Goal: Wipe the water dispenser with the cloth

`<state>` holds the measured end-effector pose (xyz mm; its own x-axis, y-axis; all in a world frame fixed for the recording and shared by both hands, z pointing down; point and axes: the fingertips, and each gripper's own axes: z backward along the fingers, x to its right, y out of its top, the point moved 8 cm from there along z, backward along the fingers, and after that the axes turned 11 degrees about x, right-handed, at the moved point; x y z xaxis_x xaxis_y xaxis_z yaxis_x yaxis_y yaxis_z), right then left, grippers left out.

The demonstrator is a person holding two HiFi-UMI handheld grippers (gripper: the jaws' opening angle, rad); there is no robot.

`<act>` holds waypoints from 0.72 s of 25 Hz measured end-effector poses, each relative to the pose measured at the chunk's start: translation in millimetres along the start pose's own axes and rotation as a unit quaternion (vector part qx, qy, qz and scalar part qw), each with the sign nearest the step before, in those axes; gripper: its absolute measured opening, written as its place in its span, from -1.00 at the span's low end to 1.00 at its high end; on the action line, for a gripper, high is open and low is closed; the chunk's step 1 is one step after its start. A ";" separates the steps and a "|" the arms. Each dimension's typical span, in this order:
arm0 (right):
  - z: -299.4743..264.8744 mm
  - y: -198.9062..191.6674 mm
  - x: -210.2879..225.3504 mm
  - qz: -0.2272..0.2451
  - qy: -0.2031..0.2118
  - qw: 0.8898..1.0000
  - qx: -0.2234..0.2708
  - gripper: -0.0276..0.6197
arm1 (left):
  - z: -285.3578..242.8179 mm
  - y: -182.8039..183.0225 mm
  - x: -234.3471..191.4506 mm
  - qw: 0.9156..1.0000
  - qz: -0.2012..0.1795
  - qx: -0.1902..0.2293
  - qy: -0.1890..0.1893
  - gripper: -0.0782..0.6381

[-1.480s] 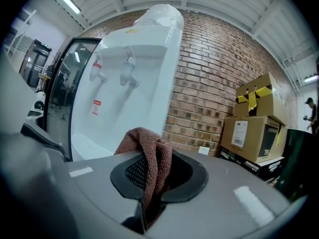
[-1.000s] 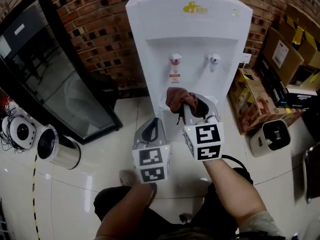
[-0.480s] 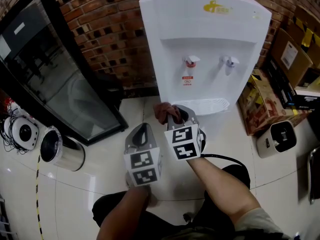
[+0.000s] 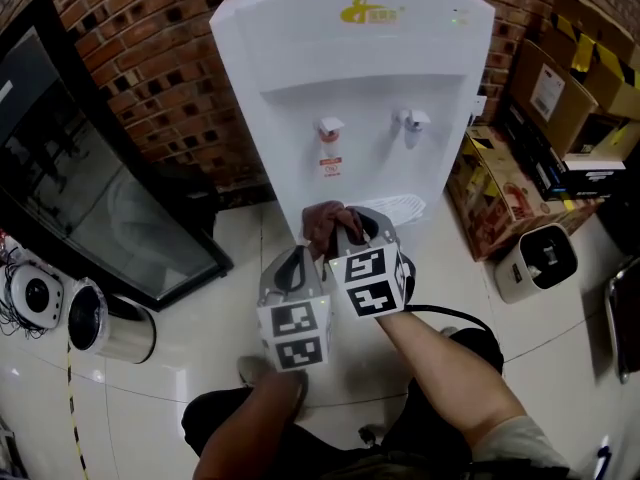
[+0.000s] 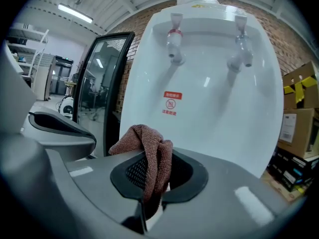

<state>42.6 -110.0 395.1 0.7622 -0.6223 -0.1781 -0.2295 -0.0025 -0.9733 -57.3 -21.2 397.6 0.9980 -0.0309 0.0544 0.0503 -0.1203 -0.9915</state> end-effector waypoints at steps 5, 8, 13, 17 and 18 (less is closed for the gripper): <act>12.2 -4.0 26.5 0.007 -0.026 1.000 -0.012 -0.74 | -8.5 2.4 29.2 1.000 -0.002 0.004 -0.031 -0.78; 20.6 -8.3 44.3 0.013 -0.043 0.999 -0.020 -0.74 | -14.0 5.7 48.5 0.999 0.000 0.010 -0.051 -0.78; 35.7 -16.2 75.9 0.017 -0.074 0.996 -0.037 -0.74 | -21.3 7.5 76.6 0.997 -0.004 0.015 -0.081 -0.78; 48.3 -22.4 100.9 0.013 -0.100 0.993 -0.053 -0.74 | -25.5 6.6 96.7 0.994 -0.009 0.016 -0.104 -0.78; 51.0 -24.1 106.2 0.014 -0.105 0.993 -0.056 -0.74 | -26.7 6.2 101.3 0.994 -0.011 0.016 -0.109 -0.78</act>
<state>160.0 -136.1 392.2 0.8617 -0.4459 -0.2423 -0.3091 -0.0826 -0.9474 43.2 -51.5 400.1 0.9808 0.1878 0.0515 0.0690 -0.0875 -0.9938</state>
